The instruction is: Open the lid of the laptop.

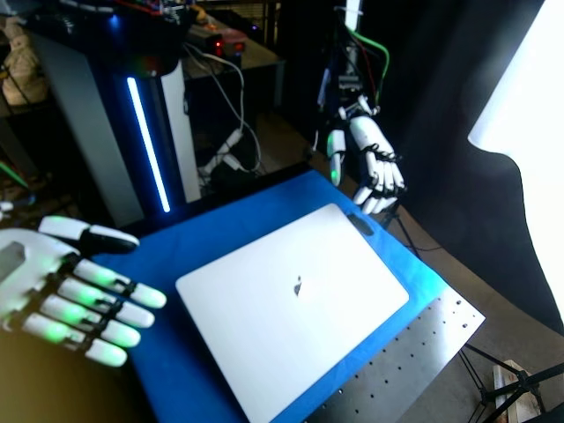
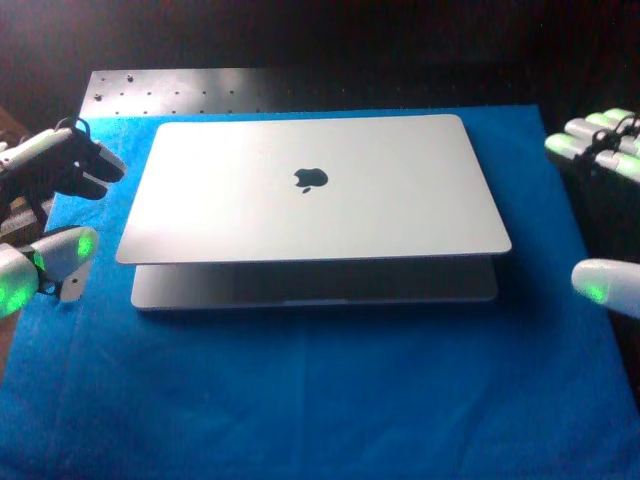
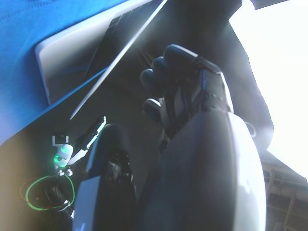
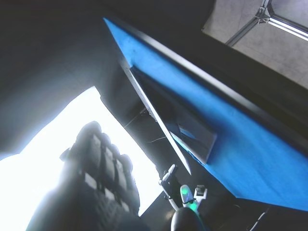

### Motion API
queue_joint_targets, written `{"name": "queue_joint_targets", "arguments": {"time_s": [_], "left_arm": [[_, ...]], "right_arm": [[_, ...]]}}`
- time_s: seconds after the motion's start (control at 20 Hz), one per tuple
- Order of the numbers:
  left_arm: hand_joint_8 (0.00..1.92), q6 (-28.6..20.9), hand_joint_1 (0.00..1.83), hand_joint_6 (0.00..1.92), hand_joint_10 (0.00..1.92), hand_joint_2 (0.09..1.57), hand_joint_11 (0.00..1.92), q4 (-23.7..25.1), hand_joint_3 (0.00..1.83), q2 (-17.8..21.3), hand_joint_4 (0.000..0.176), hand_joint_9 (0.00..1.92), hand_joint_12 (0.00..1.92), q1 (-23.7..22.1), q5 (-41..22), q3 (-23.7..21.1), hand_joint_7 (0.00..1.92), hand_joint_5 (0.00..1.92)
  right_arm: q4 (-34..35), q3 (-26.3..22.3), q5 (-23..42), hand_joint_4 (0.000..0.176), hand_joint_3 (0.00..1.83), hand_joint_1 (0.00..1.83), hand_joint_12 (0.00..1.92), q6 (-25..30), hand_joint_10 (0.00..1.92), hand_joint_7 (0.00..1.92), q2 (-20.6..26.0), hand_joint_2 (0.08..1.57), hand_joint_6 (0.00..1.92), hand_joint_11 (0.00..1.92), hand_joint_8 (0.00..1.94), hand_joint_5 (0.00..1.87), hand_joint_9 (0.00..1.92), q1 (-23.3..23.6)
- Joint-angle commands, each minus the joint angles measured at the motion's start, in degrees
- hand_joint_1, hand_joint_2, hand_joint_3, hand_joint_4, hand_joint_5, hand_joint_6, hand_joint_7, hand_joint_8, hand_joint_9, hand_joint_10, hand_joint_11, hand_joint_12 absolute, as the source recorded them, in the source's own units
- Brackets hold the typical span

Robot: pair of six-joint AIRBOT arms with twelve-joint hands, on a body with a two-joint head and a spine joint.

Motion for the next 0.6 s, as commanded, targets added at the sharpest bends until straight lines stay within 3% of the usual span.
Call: {"name": "queue_joint_targets", "arguments": {"time_s": [0.0,0.05,0.2,0.3,0.35,0.4,0.45,0.5,0.55], "left_arm": [[0.00,-0.21,0.00,0.00,0.00,0.98,0.00,-0.08,0.04,0.09,0.176,0.00,0.00,-0.50,-6.51,0.38,0.00,0.00],[0.00,-0.21,0.00,0.00,0.00,0.98,0.00,-0.01,0.03,0.12,0.176,0.00,0.00,-0.52,-6.46,0.44,0.00,0.00],[0.00,-0.20,0.00,0.00,0.00,0.96,0.00,0.52,0.01,0.09,0.176,0.00,0.00,-0.64,-6.42,0.45,0.00,0.00],[0.00,-0.20,0.00,0.00,0.00,0.97,0.00,1.02,0.01,-0.19,0.176,0.00,0.00,-0.95,-6.20,0.55,0.00,0.00],[0.00,-0.20,0.00,0.00,0.00,0.95,0.00,1.73,0.01,-0.54,0.176,0.00,0.00,-1.51,-6.08,0.74,0.00,0.00],[0.00,-0.19,0.00,0.00,0.00,0.94,0.00,2.54,0.00,-0.98,0.176,0.00,0.00,-2.57,-5.80,0.93,0.00,0.00],[0.00,-0.19,0.00,0.00,0.00,0.94,0.00,4.08,0.00,-1.88,0.176,0.00,0.00,-4.66,-4.58,1.55,0.00,0.00],[0.00,-0.19,0.00,0.00,0.00,0.94,0.00,5.37,0.00,-2.80,0.176,0.00,0.00,-6.62,-3.10,2.34,0.00,0.00],[0.00,-0.20,0.00,0.00,0.00,0.95,0.00,7.04,0.00,-3.76,0.176,0.00,0.00,-8.92,-0.96,3.27,0.00,0.00]], "right_arm": [[0.13,0.30,6.27,0.082,0.02,0.00,0.00,0.16,0.00,0.00,-0.18,1.19,0.00,0.00,0.00,0.06,0.00,0.84],[0.05,0.35,6.17,0.076,0.02,0.00,0.00,0.16,0.00,0.00,-0.28,1.20,0.00,0.00,0.00,0.06,0.00,0.85],[-0.02,0.52,6.16,0.105,0.00,0.00,0.00,0.16,0.00,0.00,-0.39,1.15,0.00,0.00,0.00,0.03,0.00,0.97],[-0.02,0.63,5.74,0.107,0.00,0.00,0.00,0.16,0.00,0.00,-0.66,1.15,0.00,0.00,0.00,0.02,0.00,0.97],[-0.02,0.71,4.83,0.094,0.00,0.00,0.00,0.16,0.00,0.00,-0.89,1.14,0.00,0.00,0.00,0.02,0.00,1.02],[-0.37,0.71,4.04,0.063,0.01,0.00,0.00,0.17,0.00,0.00,-1.12,1.17,0.00,0.00,0.00,0.00,0.00,1.17],[-1.25,0.71,3.02,0.053,0.01,0.00,0.00,0.18,0.00,0.00,-1.42,1.18,0.00,0.00,0.00,0.00,0.00,1.51],[-1.85,0.72,2.14,0.017,0.00,0.00,0.00,0.19,0.00,0.00,-1.78,1.16,0.00,0.00,0.00,0.00,0.00,1.62],[-2.04,0.81,1.76,0.010,0.00,0.00,0.00,0.19,0.00,0.00,-2.07,1.16,0.00,0.00,0.00,0.00,0.00,1.62]]}}
